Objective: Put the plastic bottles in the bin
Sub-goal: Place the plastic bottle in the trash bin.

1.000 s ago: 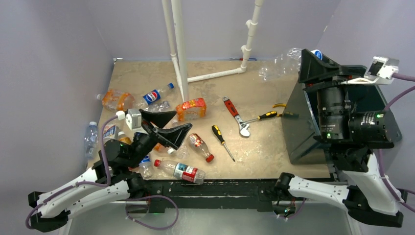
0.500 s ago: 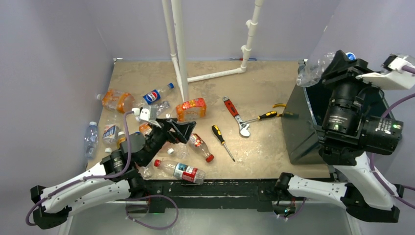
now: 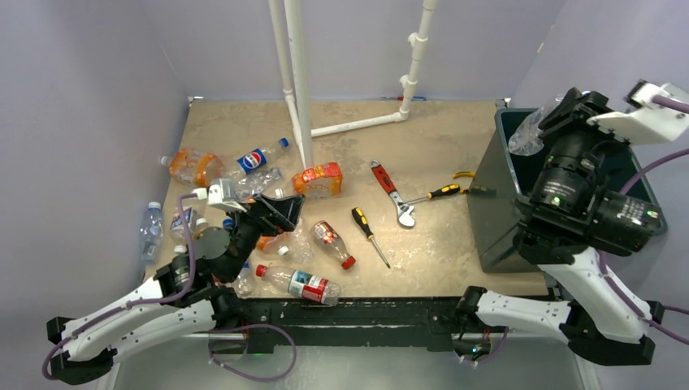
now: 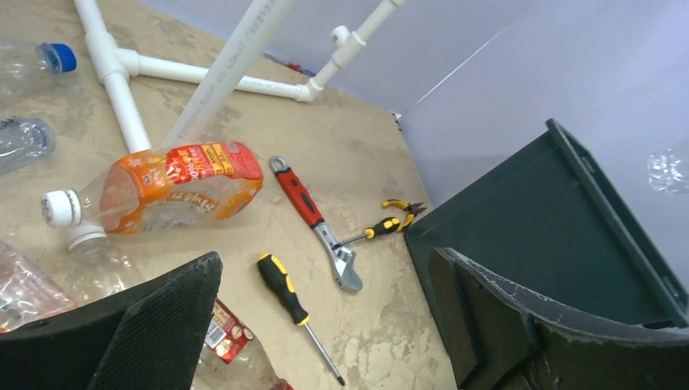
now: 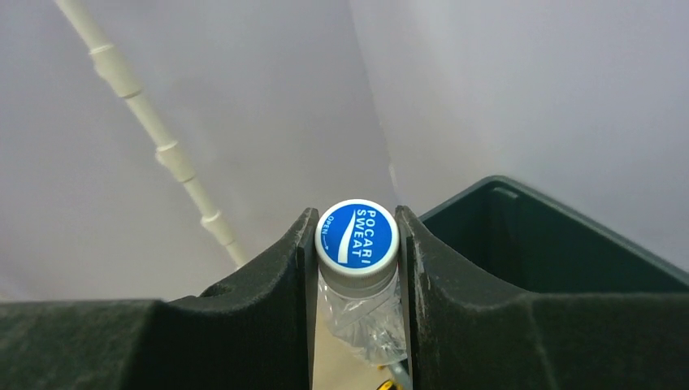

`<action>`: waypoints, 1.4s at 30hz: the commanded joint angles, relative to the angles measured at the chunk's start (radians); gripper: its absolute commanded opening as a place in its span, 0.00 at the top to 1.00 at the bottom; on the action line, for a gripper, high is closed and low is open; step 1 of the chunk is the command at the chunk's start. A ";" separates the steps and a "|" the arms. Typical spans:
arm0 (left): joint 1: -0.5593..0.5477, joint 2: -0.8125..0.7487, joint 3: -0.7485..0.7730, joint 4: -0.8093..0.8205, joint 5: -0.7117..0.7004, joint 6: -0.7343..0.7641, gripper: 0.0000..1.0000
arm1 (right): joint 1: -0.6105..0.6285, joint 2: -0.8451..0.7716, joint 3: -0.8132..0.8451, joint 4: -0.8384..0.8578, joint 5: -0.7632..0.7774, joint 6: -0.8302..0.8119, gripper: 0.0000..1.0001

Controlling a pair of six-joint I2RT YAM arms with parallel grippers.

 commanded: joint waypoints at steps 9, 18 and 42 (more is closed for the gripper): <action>-0.001 0.052 0.034 -0.063 0.025 -0.051 0.01 | -0.420 0.088 0.027 -0.605 -0.126 0.533 1.00; -0.001 0.099 0.049 -0.069 0.066 -0.053 0.01 | -0.552 0.115 -0.001 -0.962 -0.238 0.920 0.91; -0.001 0.205 0.054 -0.038 0.137 -0.050 0.01 | -0.579 0.044 -0.070 -1.376 -0.464 1.198 0.04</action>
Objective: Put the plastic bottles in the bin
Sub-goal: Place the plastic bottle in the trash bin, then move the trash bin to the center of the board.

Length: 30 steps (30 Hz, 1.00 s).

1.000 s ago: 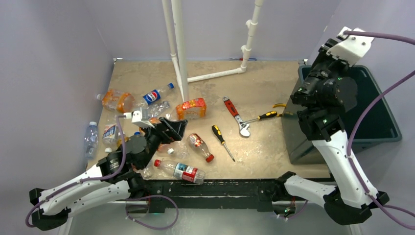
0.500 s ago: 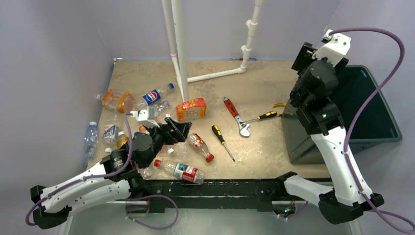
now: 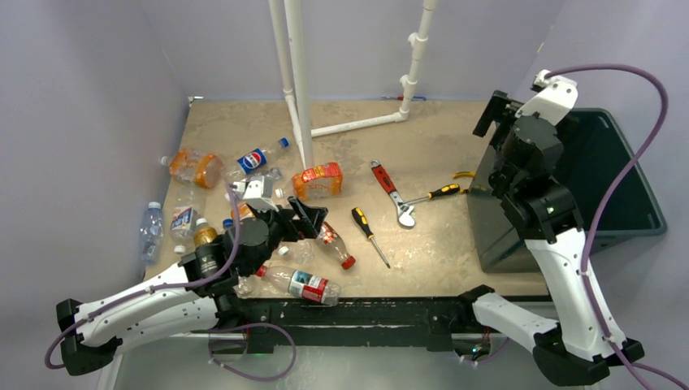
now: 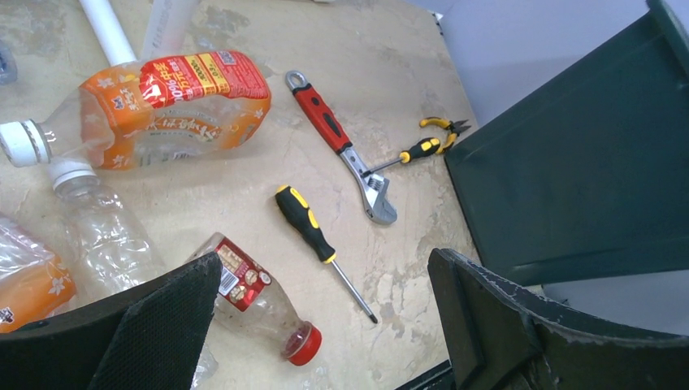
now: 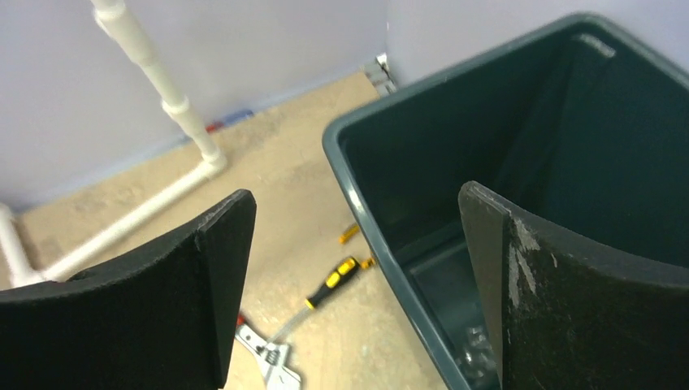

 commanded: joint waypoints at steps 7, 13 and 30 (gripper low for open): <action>-0.001 0.051 0.033 0.042 0.066 -0.013 0.01 | -0.019 -0.010 -0.223 -0.056 -0.037 0.097 0.24; -0.001 0.077 0.031 0.037 0.076 -0.013 0.02 | -0.048 -0.012 -0.274 -0.059 -0.028 0.115 0.22; -0.001 0.127 0.039 0.070 0.107 0.012 0.02 | -0.103 -0.005 -0.283 -0.093 -0.112 0.140 0.50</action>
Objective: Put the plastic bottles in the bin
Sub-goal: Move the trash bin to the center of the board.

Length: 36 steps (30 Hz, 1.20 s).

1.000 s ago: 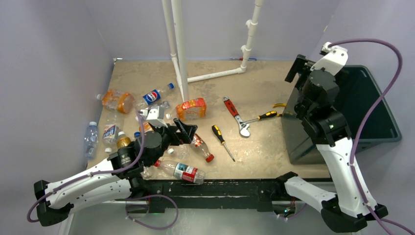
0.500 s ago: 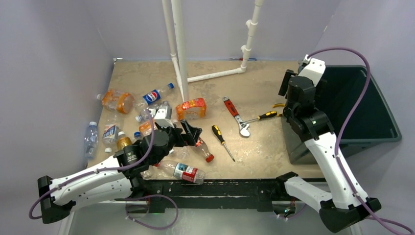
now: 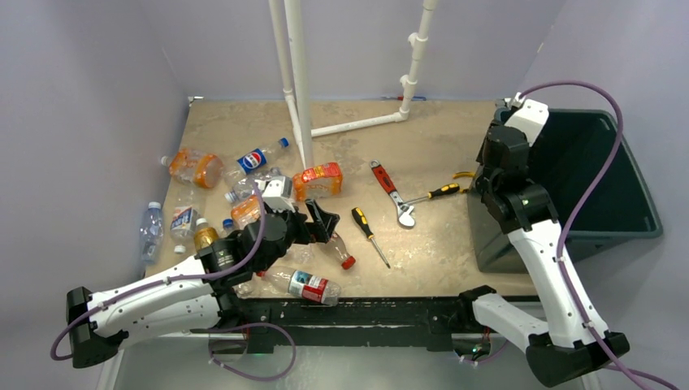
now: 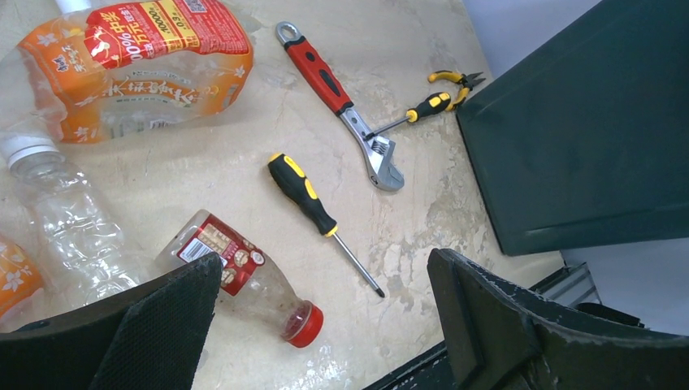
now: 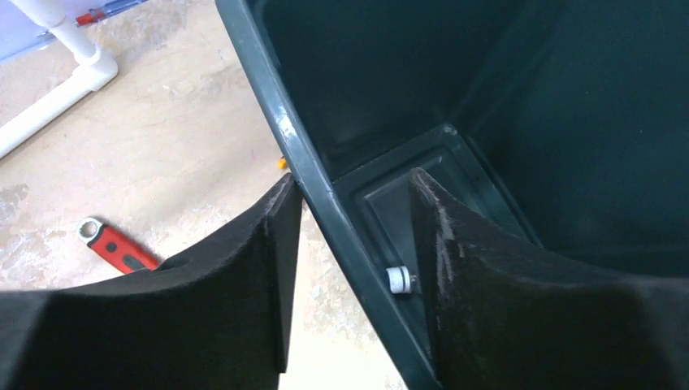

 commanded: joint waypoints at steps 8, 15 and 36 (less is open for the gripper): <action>-0.001 0.009 0.043 0.043 0.023 0.021 0.02 | -0.010 0.017 0.021 -0.029 -0.108 0.027 0.87; -0.001 0.033 0.059 0.051 0.023 0.022 0.02 | -0.009 0.046 0.178 -0.021 -0.107 -0.027 1.00; -0.001 0.071 0.087 0.030 0.015 0.015 0.03 | 0.147 0.197 0.639 -0.066 -0.060 -0.050 1.00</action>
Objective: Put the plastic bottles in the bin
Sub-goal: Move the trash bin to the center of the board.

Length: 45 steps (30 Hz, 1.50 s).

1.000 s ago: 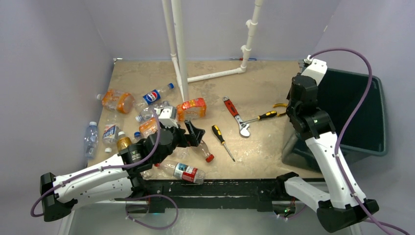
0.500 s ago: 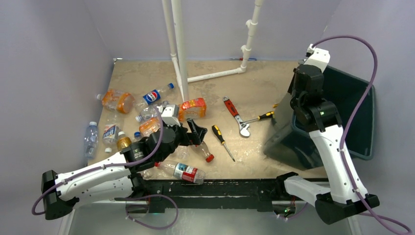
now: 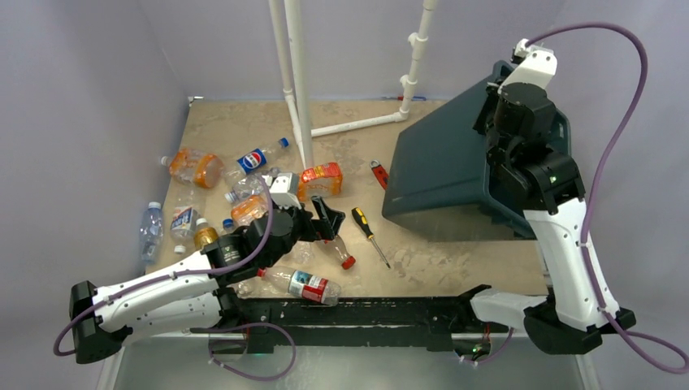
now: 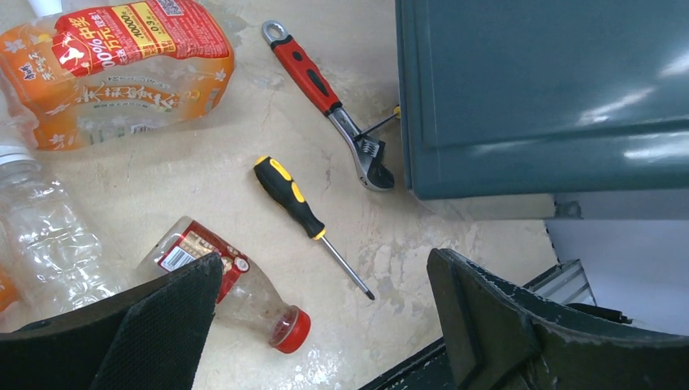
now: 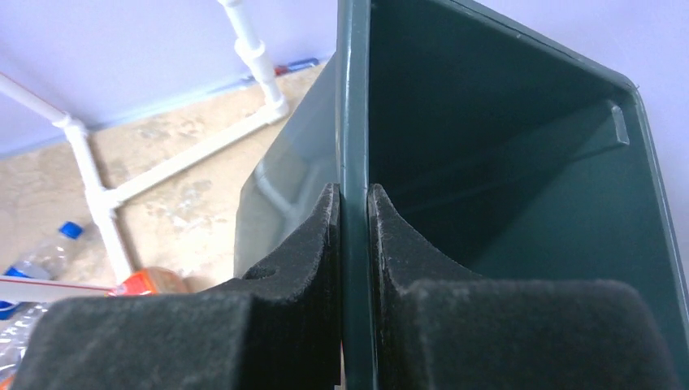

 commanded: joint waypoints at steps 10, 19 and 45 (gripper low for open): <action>-0.001 0.010 0.058 -0.016 -0.024 0.015 0.03 | 0.064 0.072 0.119 0.420 0.211 -0.182 1.00; -0.001 -0.018 0.077 -0.071 -0.048 0.023 0.03 | 0.065 0.231 0.223 0.706 0.259 -0.333 1.00; -0.001 -0.045 0.009 -0.089 -0.062 0.009 0.03 | 0.000 0.434 0.089 0.982 0.225 -0.392 1.00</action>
